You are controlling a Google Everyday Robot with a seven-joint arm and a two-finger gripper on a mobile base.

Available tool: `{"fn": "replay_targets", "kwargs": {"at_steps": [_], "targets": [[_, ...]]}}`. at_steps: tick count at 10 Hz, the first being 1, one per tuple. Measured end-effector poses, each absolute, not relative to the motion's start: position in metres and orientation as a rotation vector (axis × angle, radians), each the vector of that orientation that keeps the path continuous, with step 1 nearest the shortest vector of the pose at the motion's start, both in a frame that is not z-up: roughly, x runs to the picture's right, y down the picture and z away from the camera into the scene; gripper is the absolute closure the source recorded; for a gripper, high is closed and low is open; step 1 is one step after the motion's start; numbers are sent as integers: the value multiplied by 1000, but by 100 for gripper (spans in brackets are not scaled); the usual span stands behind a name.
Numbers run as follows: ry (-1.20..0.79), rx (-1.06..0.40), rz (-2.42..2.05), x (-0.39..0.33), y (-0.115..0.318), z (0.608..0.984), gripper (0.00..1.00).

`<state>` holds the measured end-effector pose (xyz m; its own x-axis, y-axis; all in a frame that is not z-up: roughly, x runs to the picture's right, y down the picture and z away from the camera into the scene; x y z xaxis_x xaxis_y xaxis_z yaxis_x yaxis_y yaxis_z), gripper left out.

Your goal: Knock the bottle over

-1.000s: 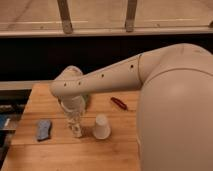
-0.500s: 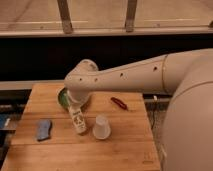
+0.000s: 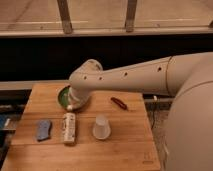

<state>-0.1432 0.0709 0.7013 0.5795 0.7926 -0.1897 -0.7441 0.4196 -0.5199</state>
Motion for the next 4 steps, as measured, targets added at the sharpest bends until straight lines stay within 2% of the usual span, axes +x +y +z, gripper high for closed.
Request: {"fn": "replay_targets", "kwargs": {"at_steps": [4], "targets": [[-55, -534, 1069, -62, 63, 677, 100]]}}
